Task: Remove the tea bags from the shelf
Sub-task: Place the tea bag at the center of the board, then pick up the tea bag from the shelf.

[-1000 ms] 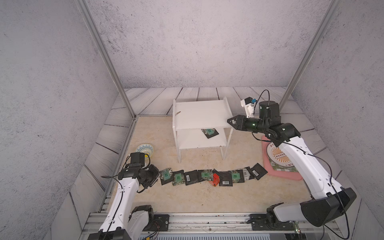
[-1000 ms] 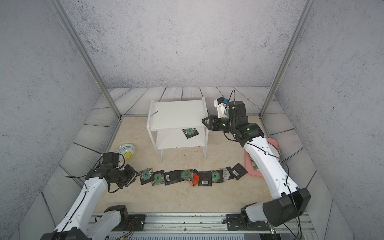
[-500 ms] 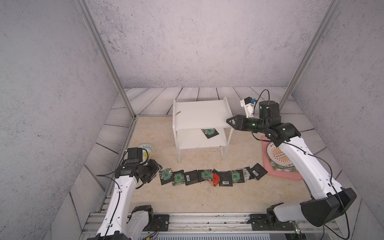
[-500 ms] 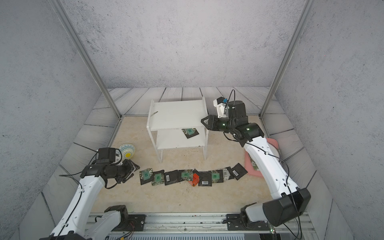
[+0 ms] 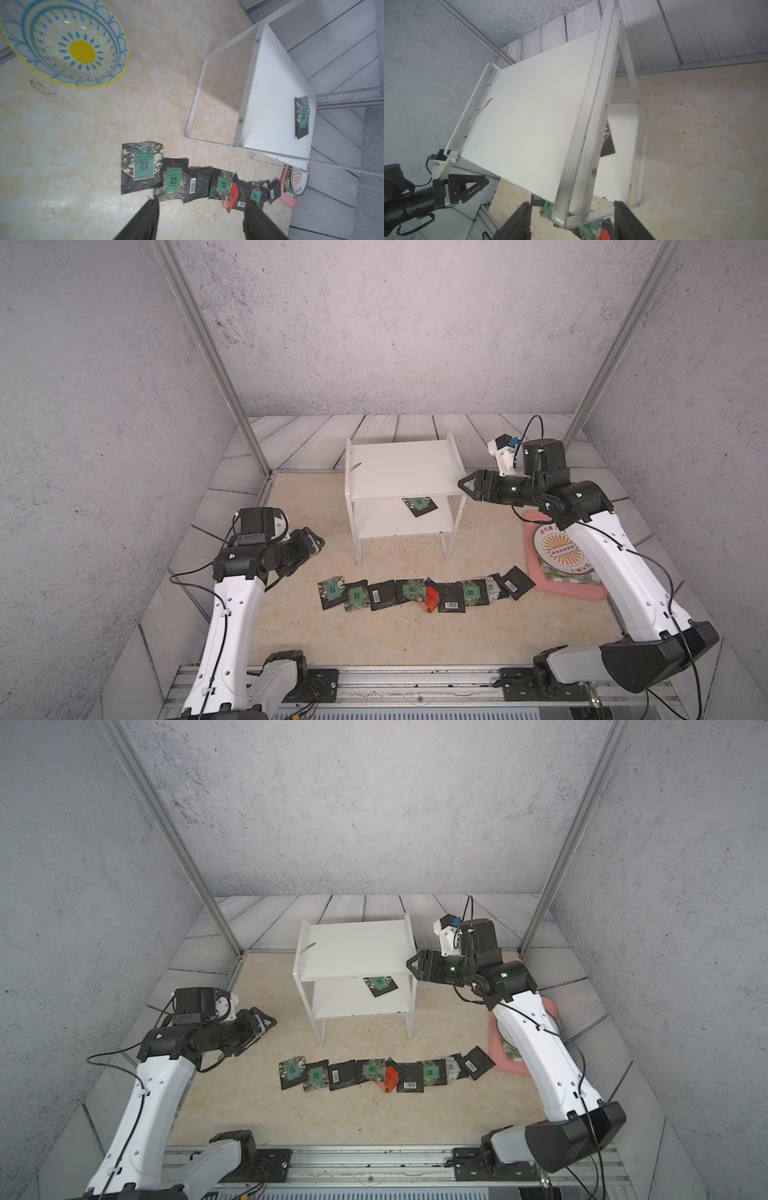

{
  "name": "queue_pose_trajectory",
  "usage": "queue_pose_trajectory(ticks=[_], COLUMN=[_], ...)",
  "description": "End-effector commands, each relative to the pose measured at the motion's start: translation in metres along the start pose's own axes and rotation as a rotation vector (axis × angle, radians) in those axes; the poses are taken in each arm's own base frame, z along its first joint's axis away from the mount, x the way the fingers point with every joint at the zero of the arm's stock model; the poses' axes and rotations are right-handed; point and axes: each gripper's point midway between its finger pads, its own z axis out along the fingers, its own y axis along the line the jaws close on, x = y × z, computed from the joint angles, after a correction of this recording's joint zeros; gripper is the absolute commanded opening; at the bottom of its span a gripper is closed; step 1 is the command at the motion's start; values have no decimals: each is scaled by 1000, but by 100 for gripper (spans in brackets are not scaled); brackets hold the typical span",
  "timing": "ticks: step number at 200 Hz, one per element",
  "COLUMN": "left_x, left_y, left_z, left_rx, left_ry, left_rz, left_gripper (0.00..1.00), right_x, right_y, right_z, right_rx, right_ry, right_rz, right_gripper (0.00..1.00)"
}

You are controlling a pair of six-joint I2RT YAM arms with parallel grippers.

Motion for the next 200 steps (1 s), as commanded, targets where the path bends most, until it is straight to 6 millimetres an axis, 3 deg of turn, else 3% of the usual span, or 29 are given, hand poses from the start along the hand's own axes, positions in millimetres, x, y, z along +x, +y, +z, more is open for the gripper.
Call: queue_pose_trajectory(ticks=[1, 35, 61, 90, 128, 200], left_x=[-2, -12, -17, -17, -14, -11], left_y=[-25, -52, -70, -77, -70, -73], left_z=[-12, -25, -32, -29, -17, -7], left_rx=[80, 158, 219, 261, 271, 306], left_ry=[9, -11, -19, -11, -14, 0], left_rz=[79, 134, 157, 148, 117, 103], left_gripper=[72, 74, 77, 77, 77, 76], right_x=[-9, -14, -16, -12, -2, 15], right_y=[-3, -19, -44, -71, -102, -128], right_z=[-18, -33, -43, -42, -18, 55], right_rx=[38, 65, 85, 99, 118, -17], right_ry=[-30, -50, -78, -88, -58, 64], right_rz=[-6, 53, 136, 216, 282, 370], right_gripper=[69, 71, 74, 76, 77, 84])
